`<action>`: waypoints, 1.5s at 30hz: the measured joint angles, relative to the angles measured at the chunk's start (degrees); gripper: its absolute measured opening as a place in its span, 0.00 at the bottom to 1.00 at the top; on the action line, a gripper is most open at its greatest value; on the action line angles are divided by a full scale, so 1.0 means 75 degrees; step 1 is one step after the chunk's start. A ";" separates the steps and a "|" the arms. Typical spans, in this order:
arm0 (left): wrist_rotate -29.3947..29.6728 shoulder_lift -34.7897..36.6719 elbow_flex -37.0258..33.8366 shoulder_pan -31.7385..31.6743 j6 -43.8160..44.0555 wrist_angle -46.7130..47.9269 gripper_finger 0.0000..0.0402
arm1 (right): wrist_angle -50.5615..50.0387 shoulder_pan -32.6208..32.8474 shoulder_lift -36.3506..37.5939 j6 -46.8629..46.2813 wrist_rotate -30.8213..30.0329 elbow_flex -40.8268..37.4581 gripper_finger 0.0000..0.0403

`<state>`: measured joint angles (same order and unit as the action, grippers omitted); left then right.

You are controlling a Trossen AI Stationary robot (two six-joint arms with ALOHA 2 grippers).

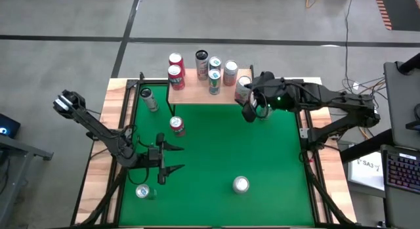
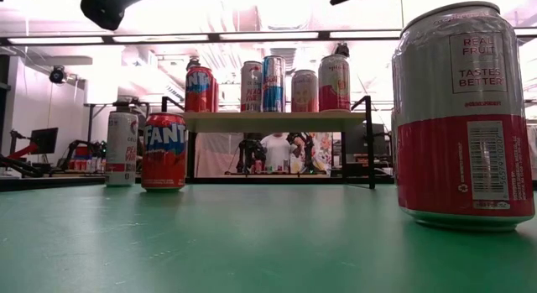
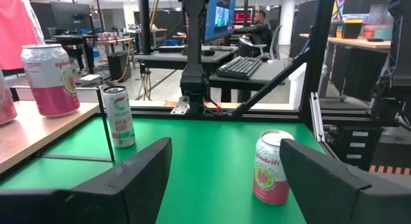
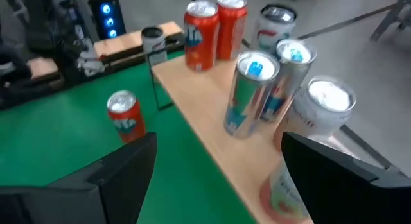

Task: Place canned beverage on shelf
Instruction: Put the top white and pink soda can on the shelf

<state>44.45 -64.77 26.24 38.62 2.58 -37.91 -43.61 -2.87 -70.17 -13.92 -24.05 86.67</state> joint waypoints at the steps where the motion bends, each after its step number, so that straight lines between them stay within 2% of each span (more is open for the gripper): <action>1: 0.0000 -0.0023 0.0000 0.0002 -0.0001 -0.0021 0.68 | -0.0133 0.0046 -0.0002 -0.0074 0.0000 -0.0002 0.80; 10: 0.0002 -0.0082 0.0000 0.0001 -0.0012 -0.0088 0.68 | -0.0958 0.0201 -0.0003 -0.0664 -0.0001 -0.0064 0.80; 34: 0.0019 -0.0068 0.0000 -0.0003 -0.0109 -0.0090 0.68 | -0.0928 0.0201 -0.0012 -0.1074 0.0009 -0.0981 0.79; 38: 0.0020 -0.0068 0.0000 -0.0010 -0.0111 -0.0090 0.68 | -0.0911 0.0201 -0.0012 -0.1166 0.0038 -0.1125 0.72; 45: 0.0023 -0.0068 0.0000 -0.0016 -0.0272 -0.0091 0.68 | -0.0892 0.0201 -0.0012 -0.1175 0.0065 -0.1217 0.50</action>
<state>44.62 -65.28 26.24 38.50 0.54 -38.59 -50.30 -1.37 -70.26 -22.73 -23.56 77.54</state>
